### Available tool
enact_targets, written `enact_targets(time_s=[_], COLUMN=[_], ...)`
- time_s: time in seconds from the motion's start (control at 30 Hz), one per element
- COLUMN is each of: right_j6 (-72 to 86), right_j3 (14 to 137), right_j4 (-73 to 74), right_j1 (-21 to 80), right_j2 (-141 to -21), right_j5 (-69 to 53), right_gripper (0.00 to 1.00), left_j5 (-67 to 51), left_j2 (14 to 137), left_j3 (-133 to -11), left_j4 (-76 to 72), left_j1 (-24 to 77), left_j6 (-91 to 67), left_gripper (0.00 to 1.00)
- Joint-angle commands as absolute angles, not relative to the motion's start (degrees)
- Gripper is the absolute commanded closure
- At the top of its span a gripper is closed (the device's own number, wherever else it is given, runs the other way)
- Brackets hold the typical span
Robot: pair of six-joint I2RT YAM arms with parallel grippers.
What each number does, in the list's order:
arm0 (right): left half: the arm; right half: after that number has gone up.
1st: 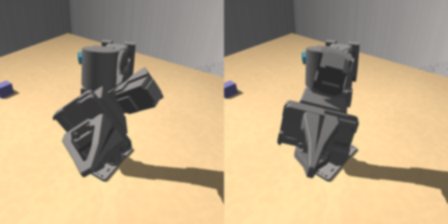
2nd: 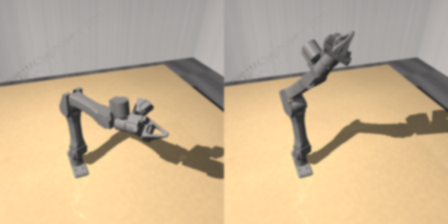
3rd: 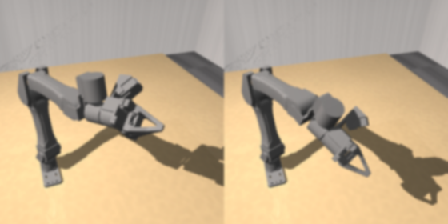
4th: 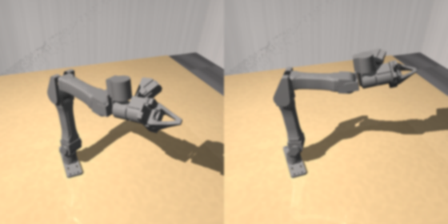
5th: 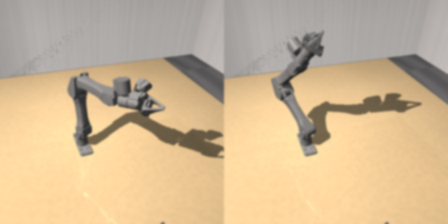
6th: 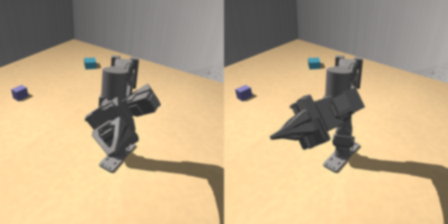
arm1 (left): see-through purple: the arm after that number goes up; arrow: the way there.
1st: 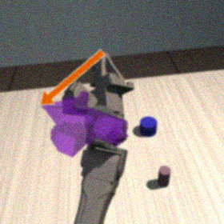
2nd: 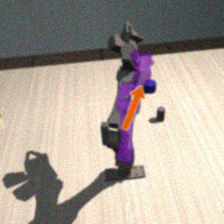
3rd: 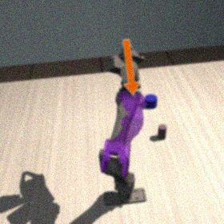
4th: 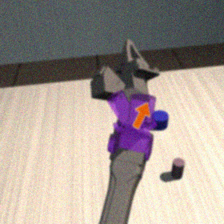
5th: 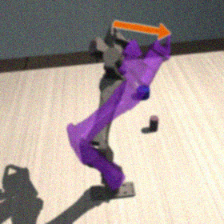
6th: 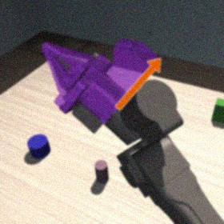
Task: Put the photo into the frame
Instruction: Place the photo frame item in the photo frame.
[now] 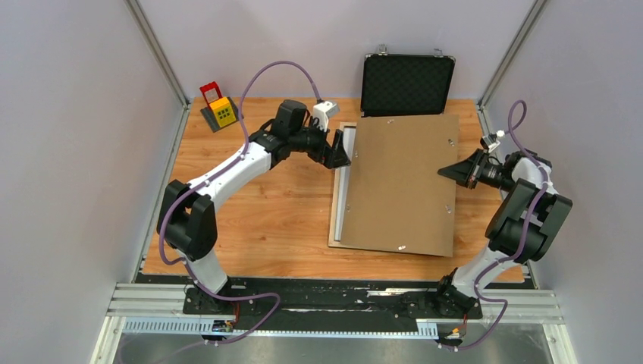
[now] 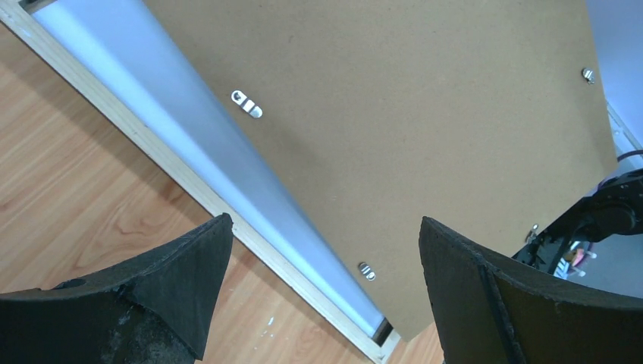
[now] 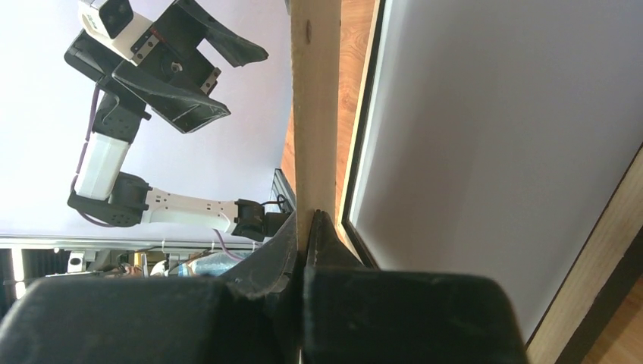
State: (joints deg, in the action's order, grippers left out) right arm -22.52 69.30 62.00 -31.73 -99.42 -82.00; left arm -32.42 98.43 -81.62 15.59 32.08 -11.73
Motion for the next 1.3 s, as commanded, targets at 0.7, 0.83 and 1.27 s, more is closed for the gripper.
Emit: enact_targets(time_s=[0.7,0.83,1.27], right_j6=[-18.31,-17.94,-14.30], right_j3=[74.80,75.85,76.74], right_j4=[58.42,58.14,54.67], right_j1=[-29.04,-28.67,-27.17], right_j2=[-105.38,-106.43,-107.71], right_j5=[-87.56,-87.71,-87.25], right_gripper=[1.00,1.00,1.00], left_j5=[-29.94,-29.56,-29.06], left_j2=[94.39,94.33,94.22], left_j3=[-81.40,-81.46,-81.98], left_j4=[18.14,18.62,19.42], left_j1=[31.20,31.05,30.91], left_j6=[-6.79,-6.33,-5.65], left_gripper=[0.00,0.00,0.00])
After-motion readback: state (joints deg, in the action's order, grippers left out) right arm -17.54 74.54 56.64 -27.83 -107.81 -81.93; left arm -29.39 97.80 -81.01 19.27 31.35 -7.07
